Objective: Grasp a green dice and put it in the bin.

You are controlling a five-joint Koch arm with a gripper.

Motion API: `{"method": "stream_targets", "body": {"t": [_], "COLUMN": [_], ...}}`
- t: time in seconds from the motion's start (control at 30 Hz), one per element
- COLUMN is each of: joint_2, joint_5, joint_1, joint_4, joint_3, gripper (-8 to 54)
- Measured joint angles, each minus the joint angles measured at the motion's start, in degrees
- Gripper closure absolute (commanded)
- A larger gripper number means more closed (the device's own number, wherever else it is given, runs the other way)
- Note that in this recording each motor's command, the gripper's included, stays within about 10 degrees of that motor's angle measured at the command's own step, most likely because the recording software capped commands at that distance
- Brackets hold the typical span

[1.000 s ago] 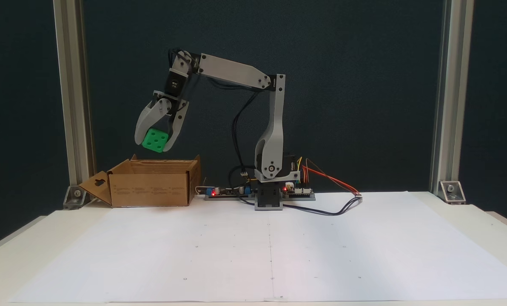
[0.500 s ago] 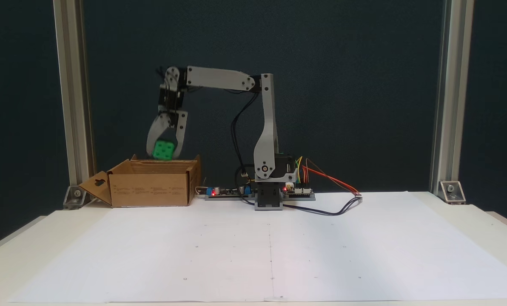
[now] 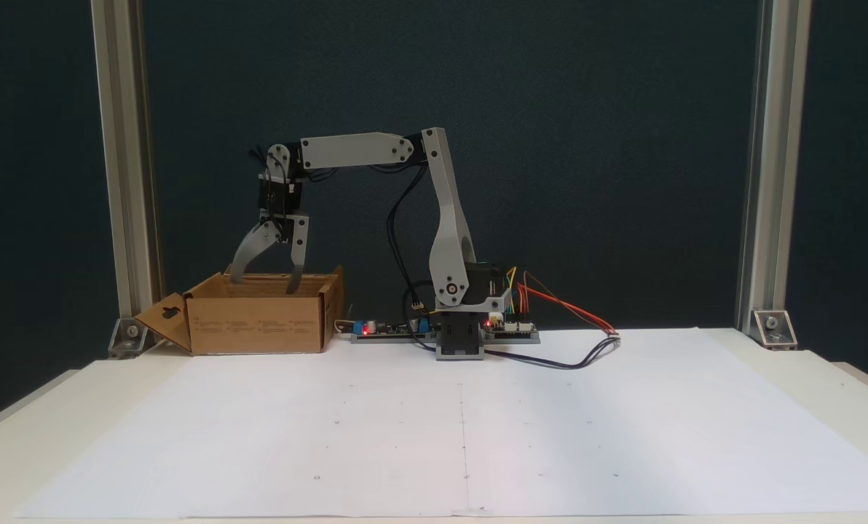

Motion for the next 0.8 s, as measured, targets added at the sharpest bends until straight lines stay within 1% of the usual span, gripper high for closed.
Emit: {"method": "stream_targets", "body": {"t": [0.23, 0.3, 0.43, 0.63, 0.8], "joint_2": [0.09, 1.58, 8.17, 15.64, 21.45], "joint_5": [0.09, 1.05, 8.53, 21.36, 28.65], "joint_1": [0.18, -0.79, -7.82, -26.72, -42.45], "joint_4": [-3.87, -3.87, -3.87, -2.90, -0.09], "joint_3": [0.00, 0.00, 0.00, 0.00, 0.00], "gripper": [4.7, 4.7, 4.8, 4.8, 4.7]}}
